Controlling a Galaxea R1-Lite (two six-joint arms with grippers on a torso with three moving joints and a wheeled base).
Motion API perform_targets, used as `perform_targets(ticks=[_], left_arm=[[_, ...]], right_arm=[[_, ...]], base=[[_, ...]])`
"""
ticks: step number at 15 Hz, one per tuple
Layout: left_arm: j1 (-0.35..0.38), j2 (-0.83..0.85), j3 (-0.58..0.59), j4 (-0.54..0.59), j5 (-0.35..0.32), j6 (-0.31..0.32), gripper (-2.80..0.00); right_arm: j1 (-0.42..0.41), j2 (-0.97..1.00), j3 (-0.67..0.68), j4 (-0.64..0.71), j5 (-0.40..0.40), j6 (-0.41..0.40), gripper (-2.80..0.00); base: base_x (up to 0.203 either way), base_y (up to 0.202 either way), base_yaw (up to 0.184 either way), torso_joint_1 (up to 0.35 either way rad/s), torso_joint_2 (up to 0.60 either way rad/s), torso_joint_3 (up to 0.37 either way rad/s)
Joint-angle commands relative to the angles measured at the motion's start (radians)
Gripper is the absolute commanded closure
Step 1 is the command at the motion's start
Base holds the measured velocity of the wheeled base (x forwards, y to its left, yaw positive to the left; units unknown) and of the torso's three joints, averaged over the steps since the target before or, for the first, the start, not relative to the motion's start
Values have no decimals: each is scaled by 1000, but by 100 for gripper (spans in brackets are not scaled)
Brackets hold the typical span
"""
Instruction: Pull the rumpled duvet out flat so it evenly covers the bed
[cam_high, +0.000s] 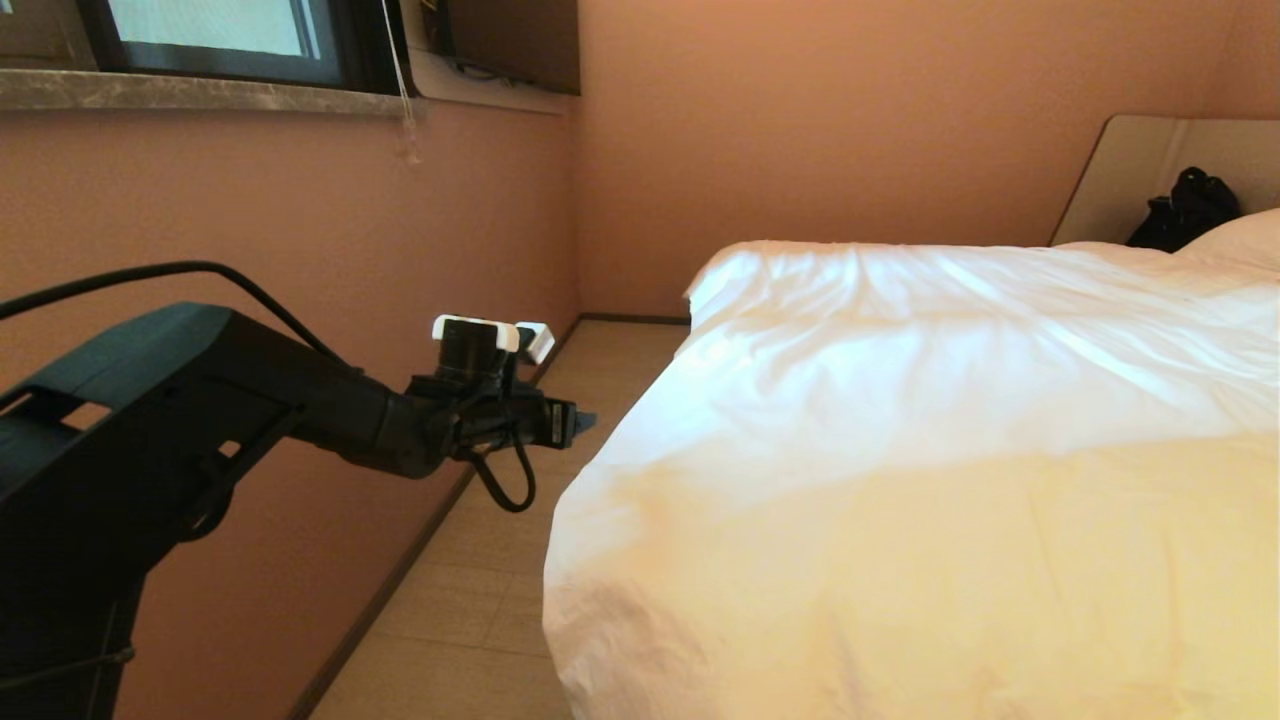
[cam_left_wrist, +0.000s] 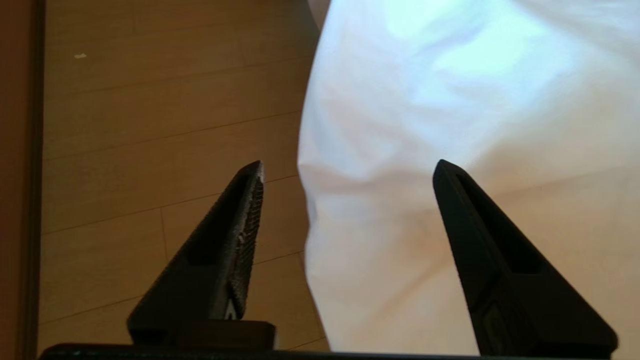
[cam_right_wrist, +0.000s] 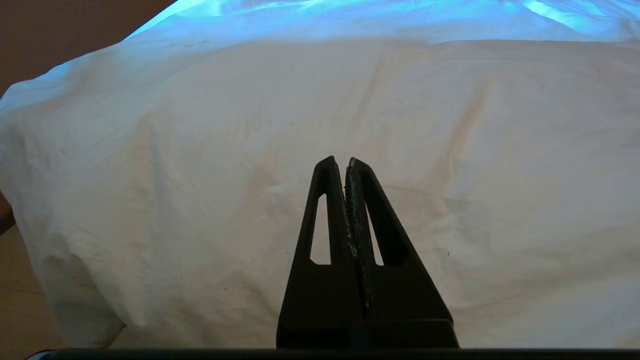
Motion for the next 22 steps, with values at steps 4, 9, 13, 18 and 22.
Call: perform_targets(ticks=[4,9,13,18,22], left_arm=[[6,-203,111,-7,-3,-47,-280],[81,-677,417,-25,5,-148,-280],[203,-1021,676,10,55,-177,-52],[236,-1324,787,223,143,-174,0],[239,-1458,886,283,156,-173,0]], right_arm=[[1,0,0,0,1,-2,0],[1,0,0,0,1,0,0],[1,0,0,0,1,-2,0],[1,0,0,0,1,-2,0],[1,0,0,0,1,0,0]], base=[[0,0,0,0,0,0],[0,0,0,0,0,0],[0,0,0,0,0,0],[0,0,0,0,0,0],[0,0,0,0,0,0]])
